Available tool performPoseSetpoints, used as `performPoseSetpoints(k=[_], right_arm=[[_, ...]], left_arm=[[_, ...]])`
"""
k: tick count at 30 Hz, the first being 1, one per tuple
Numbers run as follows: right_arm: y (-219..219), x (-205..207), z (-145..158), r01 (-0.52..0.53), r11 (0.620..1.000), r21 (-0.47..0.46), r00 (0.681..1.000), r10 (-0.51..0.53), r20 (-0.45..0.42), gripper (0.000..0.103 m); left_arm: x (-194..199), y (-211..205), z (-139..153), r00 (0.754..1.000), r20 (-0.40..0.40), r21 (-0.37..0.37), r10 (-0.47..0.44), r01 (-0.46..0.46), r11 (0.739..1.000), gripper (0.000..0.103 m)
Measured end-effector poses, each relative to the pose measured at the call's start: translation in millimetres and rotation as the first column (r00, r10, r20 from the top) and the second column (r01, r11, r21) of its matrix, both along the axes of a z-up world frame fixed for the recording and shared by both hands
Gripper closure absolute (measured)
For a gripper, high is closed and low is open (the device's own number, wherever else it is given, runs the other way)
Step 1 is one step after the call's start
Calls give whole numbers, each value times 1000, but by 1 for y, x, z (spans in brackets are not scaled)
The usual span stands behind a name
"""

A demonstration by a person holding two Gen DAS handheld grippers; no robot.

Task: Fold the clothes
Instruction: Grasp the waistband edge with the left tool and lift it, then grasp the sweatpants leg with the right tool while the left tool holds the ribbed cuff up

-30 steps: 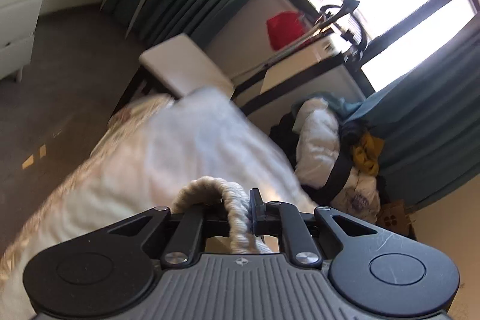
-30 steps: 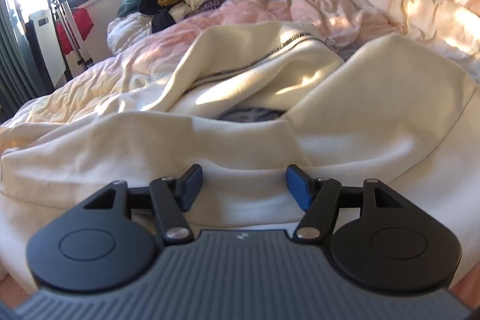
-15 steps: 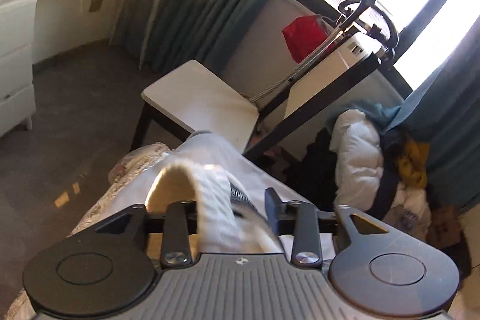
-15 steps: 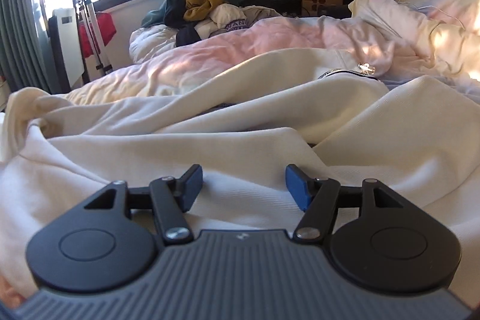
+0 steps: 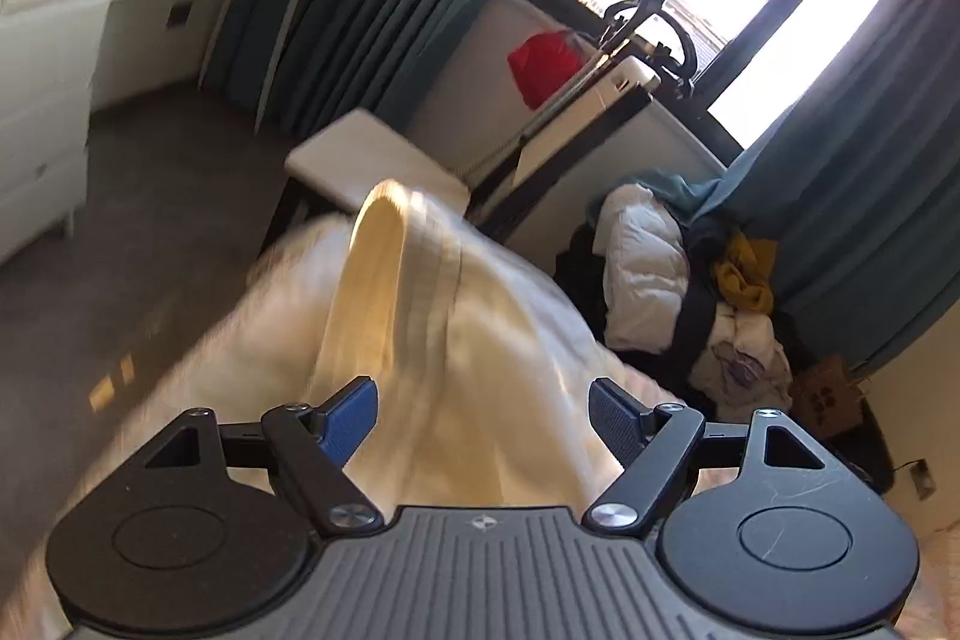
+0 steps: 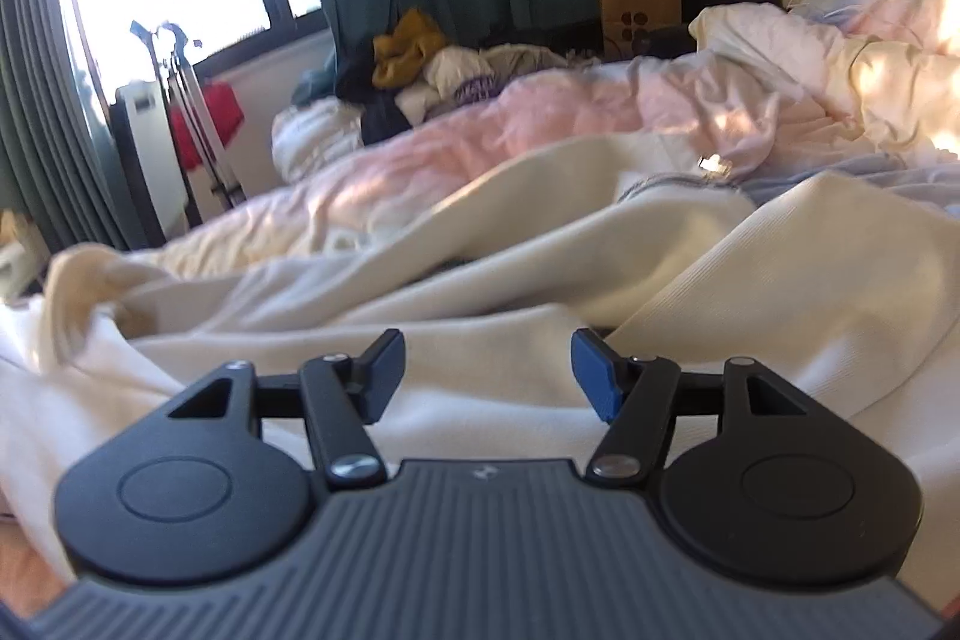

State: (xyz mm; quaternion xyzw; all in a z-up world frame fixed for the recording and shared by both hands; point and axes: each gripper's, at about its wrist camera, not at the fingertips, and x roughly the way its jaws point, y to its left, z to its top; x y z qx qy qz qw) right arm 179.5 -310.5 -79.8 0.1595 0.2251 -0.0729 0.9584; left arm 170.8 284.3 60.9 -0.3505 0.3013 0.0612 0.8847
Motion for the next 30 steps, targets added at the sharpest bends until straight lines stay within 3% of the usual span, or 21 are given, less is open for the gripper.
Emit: performPoseSetpoints(k=[5,9,12,14,17,19,22,25,27,30], right_arm=[[-21,-21,17,29,998,53,999,-31,30,39],[-44,-41,32,49,993,111,999,-50,0,39],[-73,-58,41,56,972,228,997,-43,-58,38],[-100,-73,50,77,947,312,997,-65,-47,38],[-140,-99,66,121,937,328,992,-121,-21,38],[-171,-119,66,186,927,325,982,-180,-48,38],[-211,-144,51,300,901,313,953,-266,-146,38],[-237,-161,22,403,858,318,906,-325,-273,38],[-249,-166,-1,448,815,367,881,-333,-336,38],[-259,-155,-32,442,749,494,886,-279,-369,38]], left_arm=[[-58,-41,-66,992,-108,-219,66,-88,972,25],[-63,-54,-108,984,-155,-363,82,-134,922,28],[-54,-60,-124,990,-139,-362,35,-84,928,28],[-48,-61,-135,990,-143,-386,19,-74,920,28],[-42,-56,-148,991,-130,-421,28,-81,903,32],[-38,-50,-156,992,-117,-444,44,-92,891,35],[-32,-40,-164,993,-100,-483,64,-104,869,47],[-29,-36,-169,992,-104,-484,65,-108,869,62],[-30,-35,-168,993,-91,-481,70,-105,870,79],[-33,-37,-160,995,-59,-459,78,-96,883,86]])
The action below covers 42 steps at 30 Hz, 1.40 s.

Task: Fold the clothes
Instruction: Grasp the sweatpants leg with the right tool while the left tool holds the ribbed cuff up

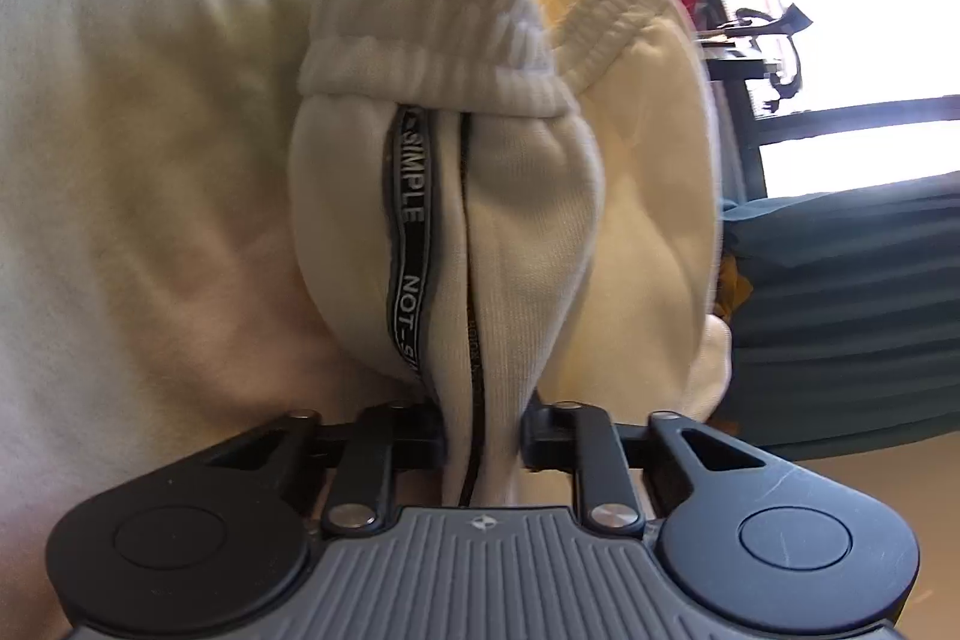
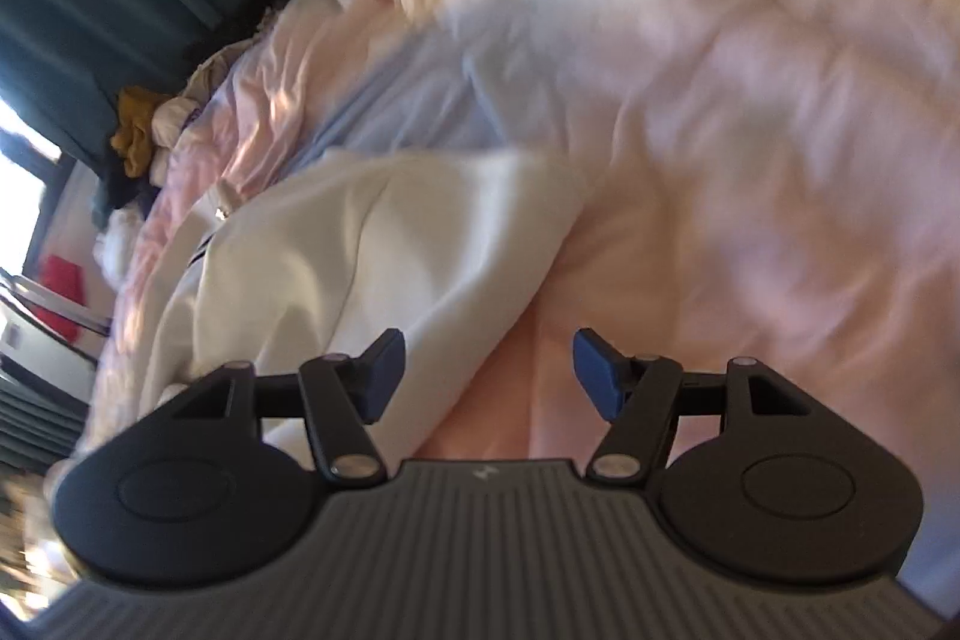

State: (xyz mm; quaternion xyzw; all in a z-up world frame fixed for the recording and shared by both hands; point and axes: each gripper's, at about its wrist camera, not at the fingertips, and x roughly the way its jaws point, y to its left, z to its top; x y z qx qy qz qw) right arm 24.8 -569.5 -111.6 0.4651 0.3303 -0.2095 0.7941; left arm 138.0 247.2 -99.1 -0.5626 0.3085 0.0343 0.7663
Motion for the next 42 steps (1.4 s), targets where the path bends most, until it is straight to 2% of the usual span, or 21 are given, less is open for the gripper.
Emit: performPoseSetpoints(k=[4,5,7,9,12,15,17,19,21,23,26,29,31,34,37,40,42], right_arm=[[-8,14,-21,86,989,118,995,-92,48,40],[-9,15,-20,99,987,130,991,-109,75,46],[-10,18,-9,99,991,93,991,-107,86,88],[-10,19,6,97,994,41,991,-100,84,95],[-12,12,39,89,996,0,983,-88,164,97],[-16,12,90,55,997,-60,964,-38,264,97],[-15,14,127,35,992,-120,942,7,336,97],[-12,15,162,35,983,-179,909,43,414,97],[-9,15,185,48,973,-227,886,64,460,97],[-8,15,190,64,964,-258,889,62,454,97],[-13,22,164,79,976,-203,943,-7,333,97],[-19,46,125,56,993,-104,984,-37,175,97],[-15,69,119,40,993,-113,992,-25,127,97],[-5,100,147,16,987,-158,979,17,203,97],[0,116,195,6,980,-200,931,67,359,97],[-6,97,225,33,975,-221,864,83,496,97],[-14,74,217,42,969,-242,865,86,495,97]], left_arm=[[-10,-3,20,997,72,39,22,-25,999,88],[-13,-3,25,996,89,53,29,-33,998,89],[-23,-2,39,991,126,76,42,-52,996,90],[-34,0,51,985,165,85,56,-70,994,90],[-57,9,64,971,225,76,85,-105,992,91],[-80,21,77,950,287,54,126,-147,988,91],[-99,30,87,934,323,19,152,-167,986,91],[-121,41,93,922,347,23,170,-190,981,91],[-148,49,95,921,342,-1,184,-195,981,91],[-170,52,92,933,308,-10,189,-195,981,91],[-195,68,91,956,242,7,168,-175,985,91],[-191,71,93,969,197,50,151,-164,985,91],[-175,68,98,974,173,91,143,-161,983,91],[-154,63,114,973,190,112,133,-156,981,91],[-123,54,128,965,223,84,139,-161,983,91],[-122,56,130,962,241,57,126,-144,988,91],[-126,58,123,968,228,46,106,-119,992,91]])
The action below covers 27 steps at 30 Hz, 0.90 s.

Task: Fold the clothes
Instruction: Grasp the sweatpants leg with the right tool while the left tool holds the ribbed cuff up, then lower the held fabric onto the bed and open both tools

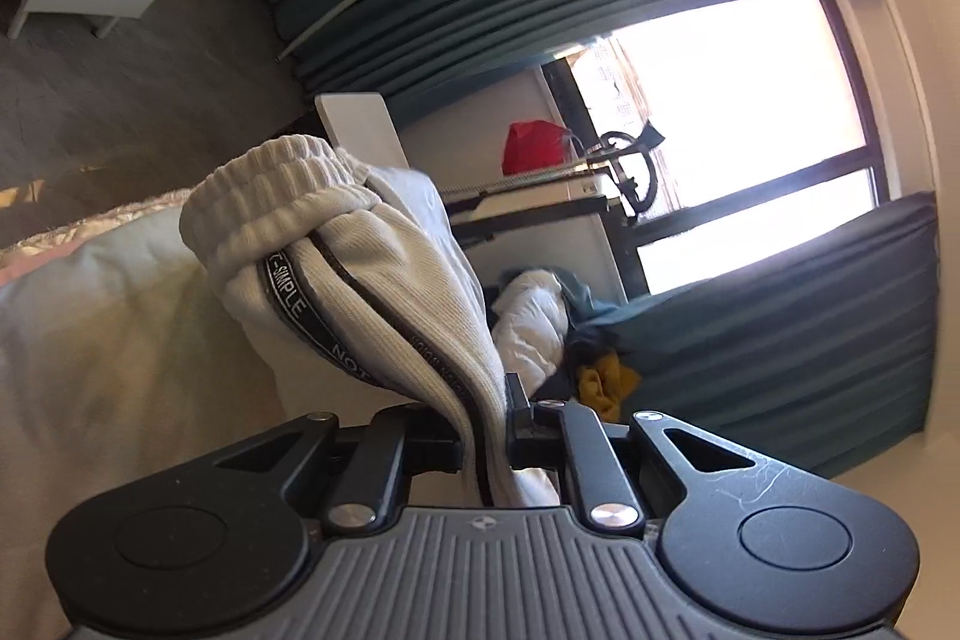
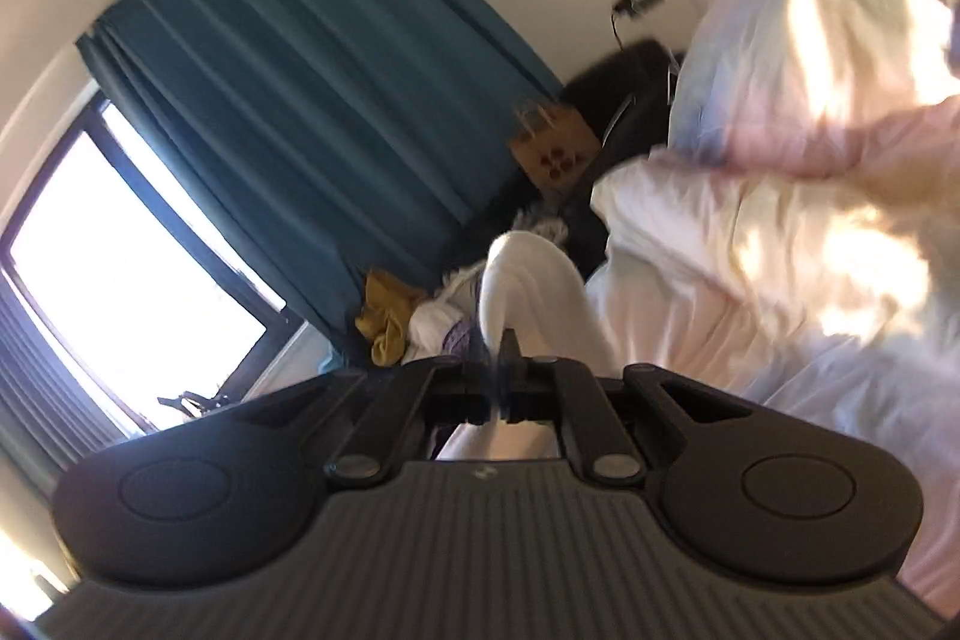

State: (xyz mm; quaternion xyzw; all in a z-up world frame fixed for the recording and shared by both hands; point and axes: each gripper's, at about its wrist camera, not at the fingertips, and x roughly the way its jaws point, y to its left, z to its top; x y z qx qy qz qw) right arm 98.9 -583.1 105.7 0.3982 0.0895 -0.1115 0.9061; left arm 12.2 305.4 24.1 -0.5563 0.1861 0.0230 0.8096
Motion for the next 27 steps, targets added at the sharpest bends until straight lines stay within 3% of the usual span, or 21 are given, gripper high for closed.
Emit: performPoseSetpoints(k=[2,5,9,12,14,17,19,20,22,23,25,27], right_arm=[[-9,-22,-23,4,1000,4,998,-4,-57,97],[-25,-58,-86,17,997,77,979,0,-203,97],[-37,-87,-180,23,985,172,904,53,-425,97],[-44,-93,-219,13,978,207,865,93,-493,97],[-46,-95,-219,-31,980,198,866,125,-484,96],[-48,-97,-199,-65,982,177,873,142,-467,92],[-49,-100,-187,-71,987,141,870,131,-475,82],[-46,-104,-180,-68,993,96,863,107,-494,75],[-43,-107,-165,-68,998,-8,851,54,-522,44],[-42,-106,-160,-73,995,-61,850,30,-525,38],[-40,-97,-152,-102,987,-127,852,21,-523,35],[-36,-82,-149,-143,981,-134,854,54,-518,35]], left_arm=[[-9,2,-15,999,-39,-14,-34,33,999,91],[-15,6,-40,988,-133,-41,-76,71,997,91],[-15,7,-69,954,-265,-15,-140,141,990,90],[-16,5,-72,941,-290,33,-173,190,981,88],[-19,5,-67,940,-286,54,-187,211,976,82],[-27,3,-52,944,-268,121,-194,233,965,58],[-32,-5,-37,945,-271,201,-186,244,949,49],[-32,-10,-28,944,-272,243,-184,253,936,46],[-34,-26,-9,946,-270,341,-179,267,901,42],[-34,-35,1,947,-269,389,-176,274,879,41],[-36,-49,19,952,-255,469,-170,276,839,39],[-33,-65,35,960,-223,530,-172,267,805,31]])
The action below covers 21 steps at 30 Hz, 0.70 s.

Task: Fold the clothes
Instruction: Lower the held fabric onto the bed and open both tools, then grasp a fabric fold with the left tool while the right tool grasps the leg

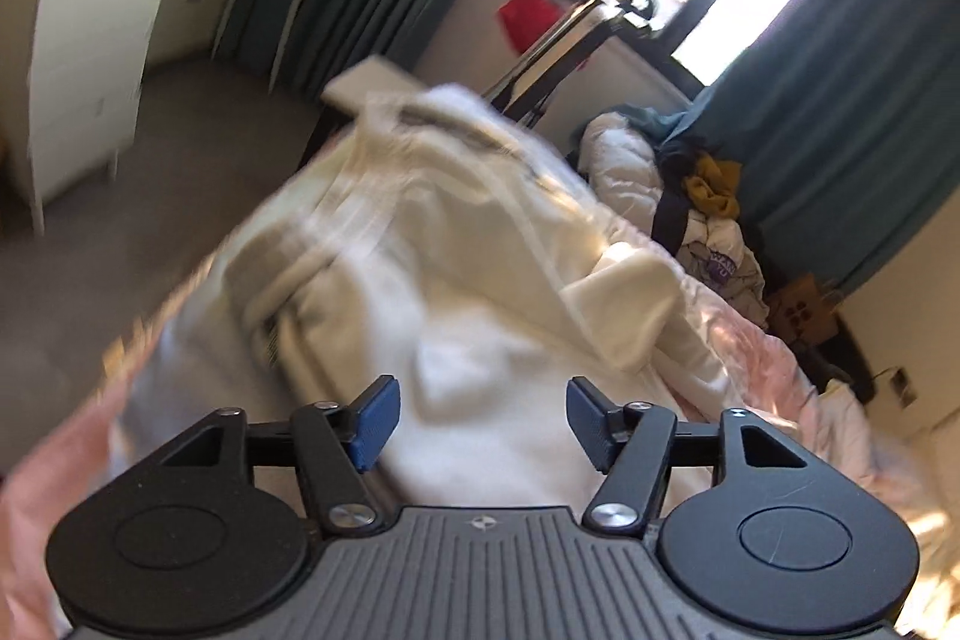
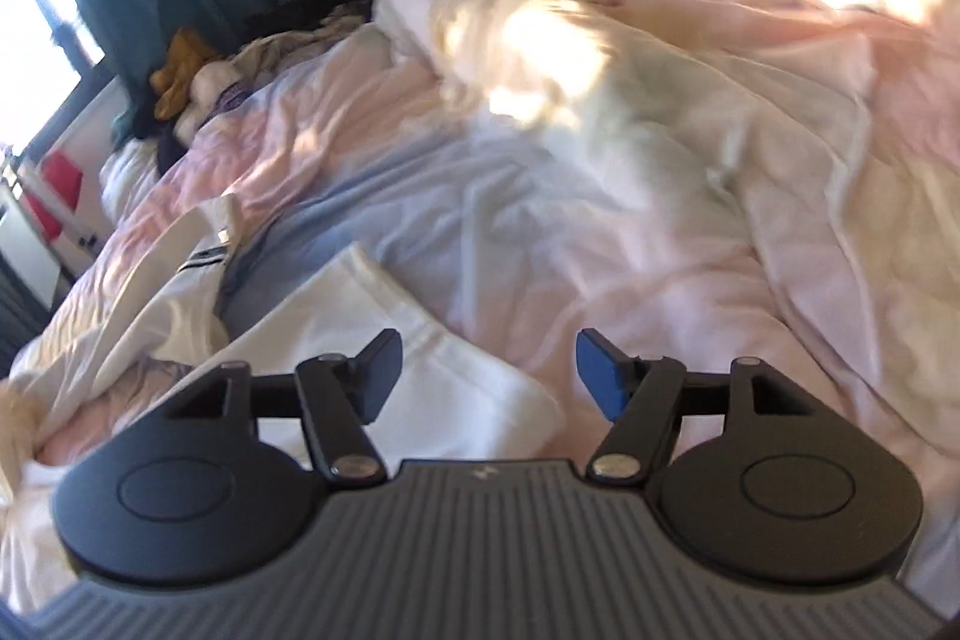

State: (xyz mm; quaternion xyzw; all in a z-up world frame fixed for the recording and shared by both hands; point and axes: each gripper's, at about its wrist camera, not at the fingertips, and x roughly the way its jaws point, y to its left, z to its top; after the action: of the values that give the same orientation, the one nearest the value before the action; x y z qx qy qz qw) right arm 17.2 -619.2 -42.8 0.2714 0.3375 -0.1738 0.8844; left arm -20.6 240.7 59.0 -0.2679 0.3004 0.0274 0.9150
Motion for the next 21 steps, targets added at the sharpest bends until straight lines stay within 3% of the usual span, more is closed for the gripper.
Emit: performPoseSetpoints(k=[3,7,14,21], right_arm=[[8,35,3,-71,997,38,997,70,13,35],[23,106,9,-184,977,110,982,178,58,35],[46,254,6,-313,917,247,949,293,116,35],[60,364,-36,-297,901,315,954,293,60,36]], left_arm=[[15,-30,18,994,39,78,-101,98,992,26],[71,-75,15,970,34,151,-241,233,961,25],[202,-131,-24,928,-1,267,-372,359,894,24],[313,-159,-71,871,-94,257,-482,489,834,26]])
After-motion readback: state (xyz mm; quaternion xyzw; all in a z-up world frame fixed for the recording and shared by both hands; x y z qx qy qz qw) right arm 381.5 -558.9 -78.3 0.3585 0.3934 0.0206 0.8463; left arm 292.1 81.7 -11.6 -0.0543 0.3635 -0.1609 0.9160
